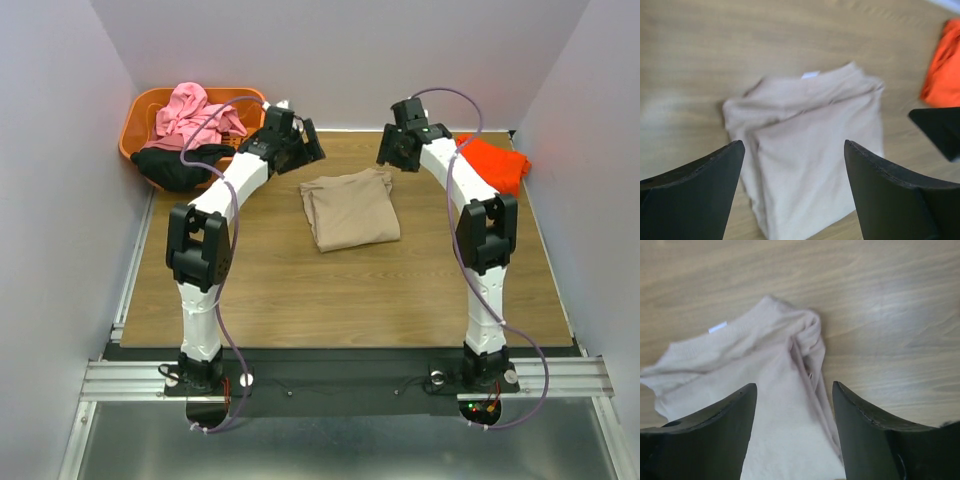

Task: Fold and stack the t-shirts
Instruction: Fold the tshirt, then neatly place the folded tshirt to the corner

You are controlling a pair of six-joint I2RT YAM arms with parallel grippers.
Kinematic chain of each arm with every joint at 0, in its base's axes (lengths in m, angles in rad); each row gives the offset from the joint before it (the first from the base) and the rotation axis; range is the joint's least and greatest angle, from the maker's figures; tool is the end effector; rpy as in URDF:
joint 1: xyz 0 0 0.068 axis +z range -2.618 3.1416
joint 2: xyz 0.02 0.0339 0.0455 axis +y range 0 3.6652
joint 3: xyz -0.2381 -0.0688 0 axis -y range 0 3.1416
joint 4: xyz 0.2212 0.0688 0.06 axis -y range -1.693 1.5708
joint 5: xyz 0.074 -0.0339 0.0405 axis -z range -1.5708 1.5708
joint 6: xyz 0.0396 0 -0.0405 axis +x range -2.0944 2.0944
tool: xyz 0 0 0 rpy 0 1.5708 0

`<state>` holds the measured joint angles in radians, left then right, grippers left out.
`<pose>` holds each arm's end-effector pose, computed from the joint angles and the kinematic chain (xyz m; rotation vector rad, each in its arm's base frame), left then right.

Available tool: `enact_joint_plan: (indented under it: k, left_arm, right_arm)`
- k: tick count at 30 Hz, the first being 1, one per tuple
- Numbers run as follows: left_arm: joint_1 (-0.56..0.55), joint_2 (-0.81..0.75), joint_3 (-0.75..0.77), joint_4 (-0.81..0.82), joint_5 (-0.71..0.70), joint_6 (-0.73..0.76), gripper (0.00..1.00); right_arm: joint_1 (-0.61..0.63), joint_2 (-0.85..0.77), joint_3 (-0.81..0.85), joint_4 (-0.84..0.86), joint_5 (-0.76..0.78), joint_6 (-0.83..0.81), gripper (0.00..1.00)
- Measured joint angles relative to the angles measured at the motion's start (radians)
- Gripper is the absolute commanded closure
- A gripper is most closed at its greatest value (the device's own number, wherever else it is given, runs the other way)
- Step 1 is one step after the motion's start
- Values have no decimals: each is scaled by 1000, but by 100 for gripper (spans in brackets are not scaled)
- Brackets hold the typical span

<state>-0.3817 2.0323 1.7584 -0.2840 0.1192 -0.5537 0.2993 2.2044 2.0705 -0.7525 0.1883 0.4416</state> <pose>0.4171 -0.1725 0.2646 -0.1164 2.1975 -0.6672 0.4413 0.1284 0.2478 0.2550 2.4250 0.0998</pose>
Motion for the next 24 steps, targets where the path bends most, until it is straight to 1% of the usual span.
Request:
enact_joint_plan:
  k: [1,4,6,8,9,13,15,18,20,21,24]
  left_arm:
    - [2,4,47,2,-6,5,7]
    - [4,-1,121,19,-5,19,7]
    - [2,-6,122,29,5,27,7]
    - [-4,-7,103,32,13,37,7]
    - [-8,-9,79,40,15,41,7]
    - [-32,-33,-98,51,26,48,7]
    - [-44,-41,-185,55,28,49,7]
    - [-56,-56,-291,48,32,49,7]
    - [-58,-65,-325,48,35,52,7]
    - [-57,-69,-330,48,35,54,7]
    - [-55,-85,-335,62,34,60,7]
  right_arm:
    - [-10,-1,14,2,2,0,30]
    - [-42,-11,24,15,-2,0,27]
    - [-61,-26,13,20,-15,-1,26]
    - [-90,-64,-51,38,-67,-7,25]
    - [-102,-81,-82,36,-93,-10,24]
    - [-166,-169,-255,72,-239,-36,23]
    - [-203,-224,-375,118,-343,-58,22]
    - [-247,-269,-494,151,-475,-99,20]
    - [-267,-280,-541,171,-570,-130,15]
    - [-269,-279,-557,189,-619,-143,11]
    - [-266,-279,-585,227,-738,-166,6]
